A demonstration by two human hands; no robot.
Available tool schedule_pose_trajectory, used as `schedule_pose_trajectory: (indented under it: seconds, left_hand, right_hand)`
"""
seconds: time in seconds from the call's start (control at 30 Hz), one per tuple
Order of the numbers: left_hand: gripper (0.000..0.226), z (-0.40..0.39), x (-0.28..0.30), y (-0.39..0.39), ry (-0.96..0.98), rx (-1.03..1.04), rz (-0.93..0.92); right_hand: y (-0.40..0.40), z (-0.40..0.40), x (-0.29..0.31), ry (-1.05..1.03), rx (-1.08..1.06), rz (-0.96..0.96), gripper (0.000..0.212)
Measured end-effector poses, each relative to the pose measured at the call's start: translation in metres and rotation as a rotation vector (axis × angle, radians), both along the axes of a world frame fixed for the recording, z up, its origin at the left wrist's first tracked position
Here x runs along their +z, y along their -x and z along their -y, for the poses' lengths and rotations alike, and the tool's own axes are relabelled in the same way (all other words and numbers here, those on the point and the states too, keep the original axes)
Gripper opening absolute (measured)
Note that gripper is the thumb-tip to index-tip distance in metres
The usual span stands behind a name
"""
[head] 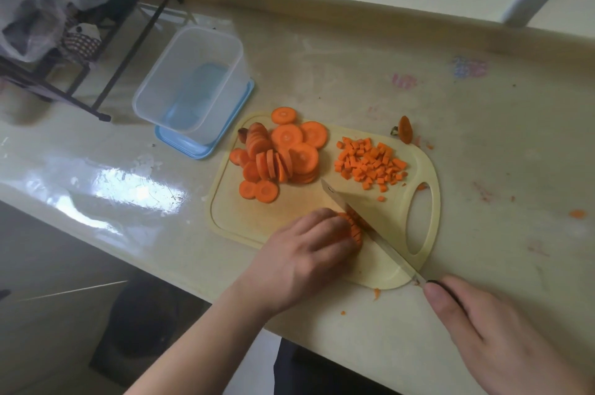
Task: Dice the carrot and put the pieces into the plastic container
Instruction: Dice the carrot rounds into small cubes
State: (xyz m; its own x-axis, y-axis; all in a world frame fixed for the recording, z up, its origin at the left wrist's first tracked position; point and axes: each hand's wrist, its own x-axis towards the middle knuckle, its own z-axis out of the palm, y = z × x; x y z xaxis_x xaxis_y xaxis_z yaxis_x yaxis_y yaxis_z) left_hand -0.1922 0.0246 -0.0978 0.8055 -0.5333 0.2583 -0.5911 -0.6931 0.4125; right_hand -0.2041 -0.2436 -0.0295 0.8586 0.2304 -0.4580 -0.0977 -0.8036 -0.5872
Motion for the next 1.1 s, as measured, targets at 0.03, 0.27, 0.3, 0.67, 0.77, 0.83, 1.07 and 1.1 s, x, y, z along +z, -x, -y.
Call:
schedule_pose_trajectory:
  seconds: [0.03, 0.27, 0.3, 0.67, 0.77, 0.83, 1.07, 1.1]
  left_hand:
    - [0.025, 0.002, -0.003, 0.000, 0.020, -0.009, 0.009]
    - [0.027, 0.017, -0.011, 0.010, 0.064, 0.120, 0.033]
    - [0.029, 0.020, -0.011, 0.011, 0.063, 0.141, 0.034]
    - [0.027, 0.032, -0.008, 0.011, 0.020, 0.256, 0.056]
    - [0.026, 0.026, -0.004, 0.013, -0.034, 0.214, 0.069]
    - [0.028, 0.024, -0.003, 0.012, -0.055, 0.191, 0.070]
    - [0.023, 0.027, -0.004, 0.011, -0.025, 0.191, 0.025]
    - [0.022, 0.027, -0.004, 0.010, -0.011, 0.190, 0.024]
  right_hand:
    - [0.000, 0.000, 0.000, 0.005, -0.003, -0.005, 0.096]
    - [-0.005, -0.003, 0.000, -0.032, 0.036, 0.025, 0.079]
    - [-0.009, -0.003, -0.001, -0.043, 0.064, 0.034, 0.075]
    - [-0.040, 0.003, -0.006, -0.039, 0.185, 0.063, 0.066]
    - [-0.038, 0.005, -0.003, -0.039, 0.177, 0.068, 0.066]
    - [-0.035, 0.006, 0.002, -0.030, 0.154, 0.078, 0.063]
    - [-0.015, 0.011, 0.013, -0.005, 0.050, 0.063, 0.075]
    - [-0.014, 0.011, 0.013, 0.003, 0.046, 0.046, 0.080]
